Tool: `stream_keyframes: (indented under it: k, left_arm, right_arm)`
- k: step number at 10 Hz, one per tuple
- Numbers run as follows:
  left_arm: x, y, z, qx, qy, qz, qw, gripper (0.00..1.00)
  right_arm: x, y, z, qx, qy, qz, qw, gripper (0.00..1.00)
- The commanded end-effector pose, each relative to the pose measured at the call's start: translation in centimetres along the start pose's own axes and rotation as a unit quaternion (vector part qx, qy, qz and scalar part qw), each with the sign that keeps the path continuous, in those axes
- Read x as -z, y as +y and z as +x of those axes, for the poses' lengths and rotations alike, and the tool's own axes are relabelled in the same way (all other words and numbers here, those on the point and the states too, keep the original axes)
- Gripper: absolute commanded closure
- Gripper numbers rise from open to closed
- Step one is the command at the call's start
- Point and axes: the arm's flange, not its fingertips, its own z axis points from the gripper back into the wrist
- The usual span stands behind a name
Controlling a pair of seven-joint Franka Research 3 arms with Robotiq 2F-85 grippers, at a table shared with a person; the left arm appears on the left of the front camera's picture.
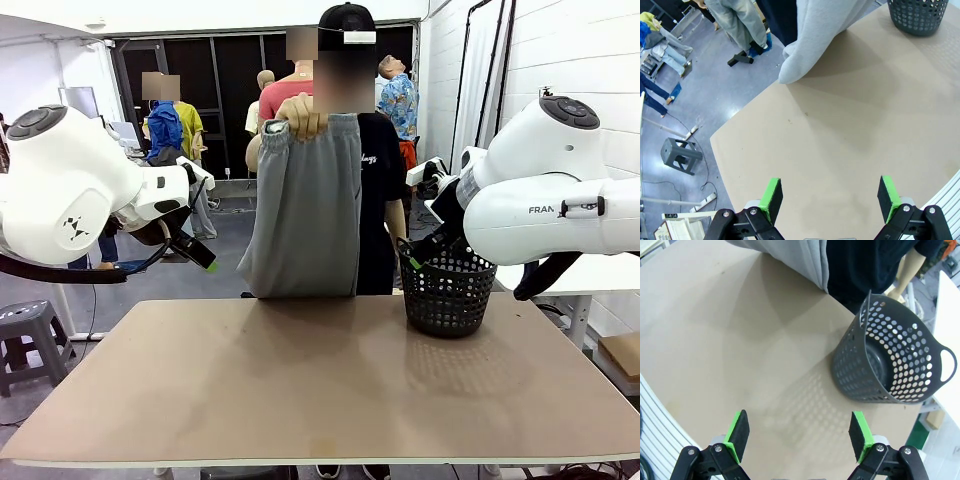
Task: Fold the training pants.
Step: Grab both ends of the Training pants handed by a person.
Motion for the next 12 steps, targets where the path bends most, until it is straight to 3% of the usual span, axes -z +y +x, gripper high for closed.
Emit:
stream_keyframes:
  k: [1,12]
  left_arm:
    - [0.01,-0.03,0.01,0.0,0.0,0.0,1.0,0.0]
    - [0.01,-0.03,0.01,0.0,0.0,0.0,1.0,0.0]
  right_arm:
    - [0.1,0.0,-0.02,0.0,0.001,0.001,1.0,0.0]
    - [0.1,0.0,-0.02,0.0,0.001,0.001,1.0,0.0]
